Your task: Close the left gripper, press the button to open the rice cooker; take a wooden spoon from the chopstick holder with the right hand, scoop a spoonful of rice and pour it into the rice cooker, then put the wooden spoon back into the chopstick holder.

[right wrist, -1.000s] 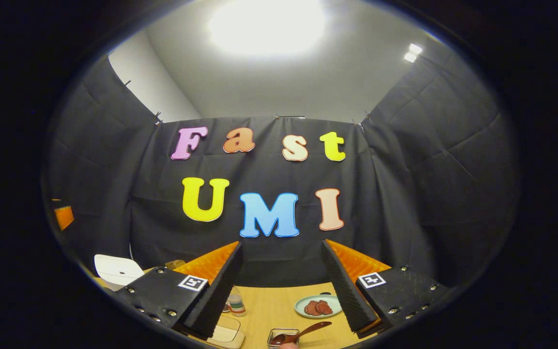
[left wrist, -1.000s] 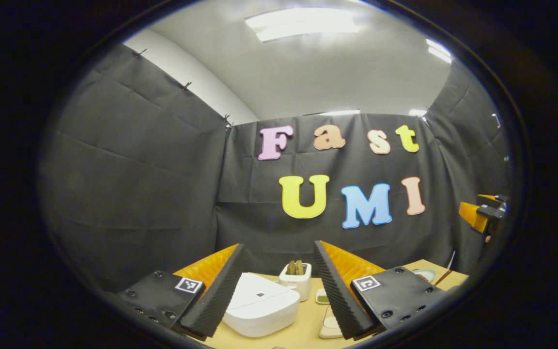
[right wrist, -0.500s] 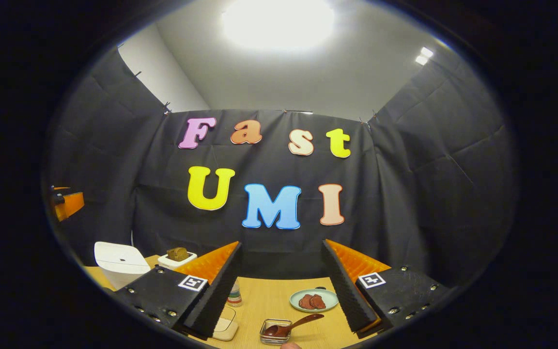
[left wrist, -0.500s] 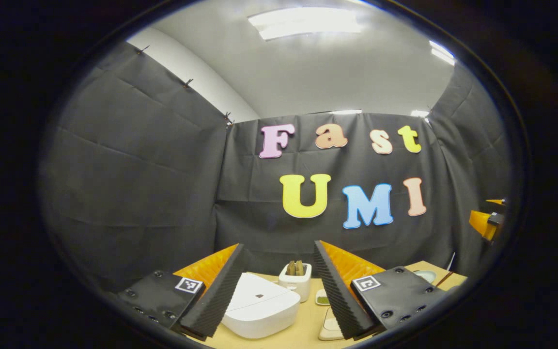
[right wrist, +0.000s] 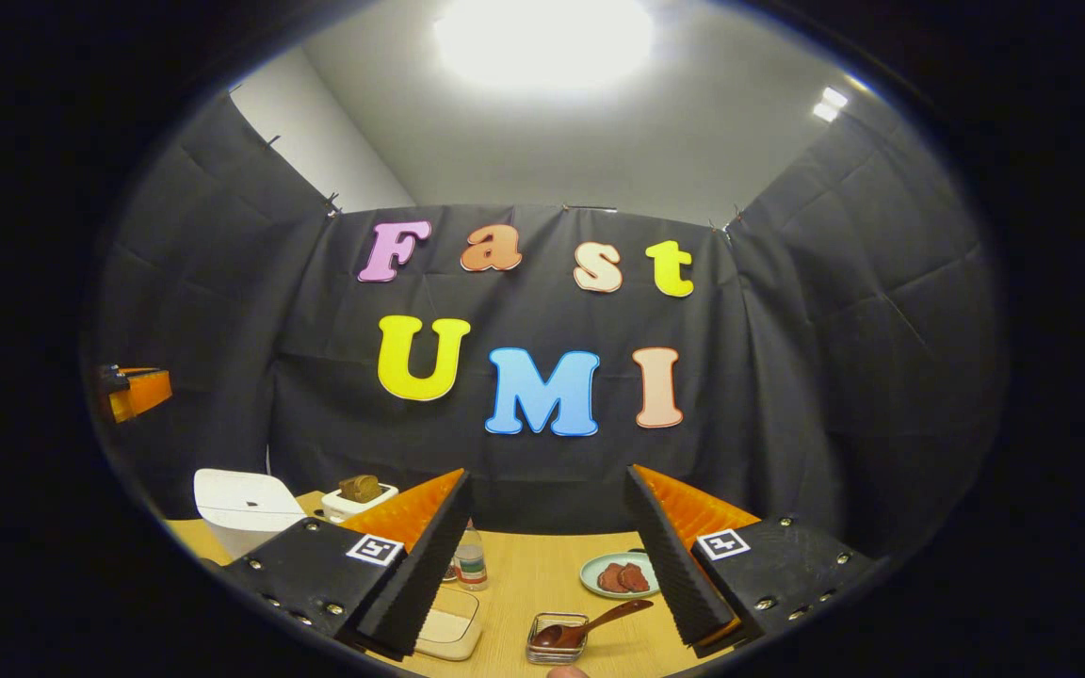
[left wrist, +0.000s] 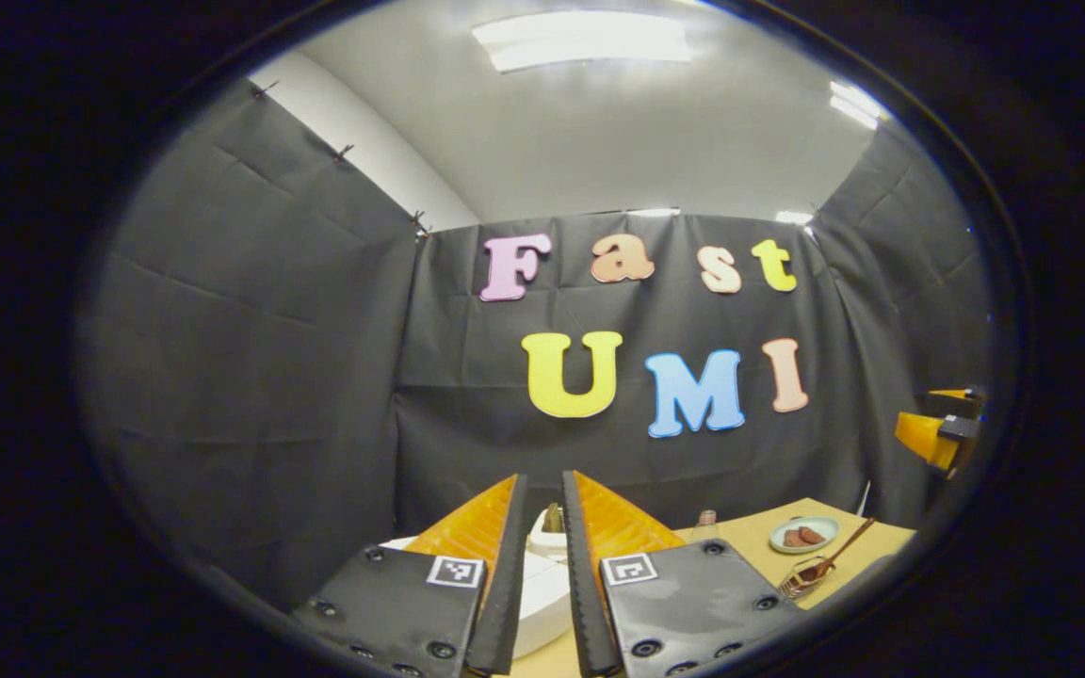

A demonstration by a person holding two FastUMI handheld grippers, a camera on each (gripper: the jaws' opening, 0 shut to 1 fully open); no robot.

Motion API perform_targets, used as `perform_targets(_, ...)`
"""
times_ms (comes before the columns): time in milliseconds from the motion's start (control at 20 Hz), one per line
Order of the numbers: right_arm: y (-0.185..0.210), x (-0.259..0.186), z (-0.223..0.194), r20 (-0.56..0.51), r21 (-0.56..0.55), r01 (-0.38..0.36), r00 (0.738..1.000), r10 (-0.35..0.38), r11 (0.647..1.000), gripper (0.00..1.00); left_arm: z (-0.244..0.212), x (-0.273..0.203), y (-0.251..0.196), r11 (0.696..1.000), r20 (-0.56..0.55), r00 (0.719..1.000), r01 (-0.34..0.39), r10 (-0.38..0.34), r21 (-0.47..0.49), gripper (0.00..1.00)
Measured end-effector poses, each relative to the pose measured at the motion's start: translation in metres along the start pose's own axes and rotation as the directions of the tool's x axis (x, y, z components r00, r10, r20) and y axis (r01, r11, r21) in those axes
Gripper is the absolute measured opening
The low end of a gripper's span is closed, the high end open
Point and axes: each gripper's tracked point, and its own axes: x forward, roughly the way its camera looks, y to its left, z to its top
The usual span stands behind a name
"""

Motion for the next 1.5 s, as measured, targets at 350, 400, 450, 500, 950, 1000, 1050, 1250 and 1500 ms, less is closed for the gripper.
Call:
perform_targets(350, 0.018, -0.003, -0.008, -0.016, -0.021, 0.002, 1.0, -0.002, 1.0, 0.98, -0.035, 0.028, 0.021, 0.999, -0.066, 0.997, 0.034, -0.037, -0.041, 0.08)
perform_targets(400, 0.02, -0.003, -0.008, -0.021, -0.019, 0.006, 1.0, -0.007, 1.0, 0.98, -0.042, 0.035, 0.026, 0.998, -0.081, 0.996, 0.034, -0.038, -0.049, 0.08)
perform_targets(450, 0.02, -0.005, -0.01, -0.024, -0.019, 0.016, 1.0, -0.016, 1.0, 0.93, -0.049, 0.041, 0.031, 0.998, -0.096, 0.995, 0.036, -0.041, -0.055, 0.09)
perform_targets(500, 0.019, -0.006, -0.012, -0.028, -0.021, 0.028, 0.999, -0.029, 0.999, 0.97, -0.056, 0.048, 0.035, 0.997, -0.11, 0.993, 0.04, -0.046, -0.059, 0.09)
perform_targets(950, 0.009, -0.024, -0.023, -0.068, -0.052, 0.158, 0.984, -0.162, 0.986, 0.97, -0.135, 0.102, 0.059, 0.994, -0.24, 0.967, 0.061, -0.082, -0.093, 0.1)
perform_targets(1000, 0.006, -0.027, -0.024, -0.072, -0.057, 0.175, 0.981, -0.179, 0.983, 0.97, -0.145, 0.107, 0.06, 0.993, -0.255, 0.963, 0.066, -0.088, -0.094, 0.1)
perform_targets(1050, 0.003, -0.03, -0.025, -0.077, -0.061, 0.192, 0.978, -0.196, 0.98, 0.97, -0.156, 0.11, 0.062, 0.993, -0.273, 0.958, 0.068, -0.092, -0.096, 0.1)
perform_targets(1250, -0.005, -0.041, -0.032, -0.105, -0.06, 0.251, 0.961, -0.256, 0.966, 0.98, -0.195, 0.124, 0.065, 0.991, -0.337, 0.936, 0.065, -0.1, -0.115, 0.09)
perform_targets(1500, -0.01, -0.047, -0.035, -0.123, -0.081, 0.278, 0.95, -0.286, 0.957, 0.98, -0.238, 0.133, 0.069, 0.993, -0.402, 0.91, 0.059, -0.097, -0.107, 0.1)
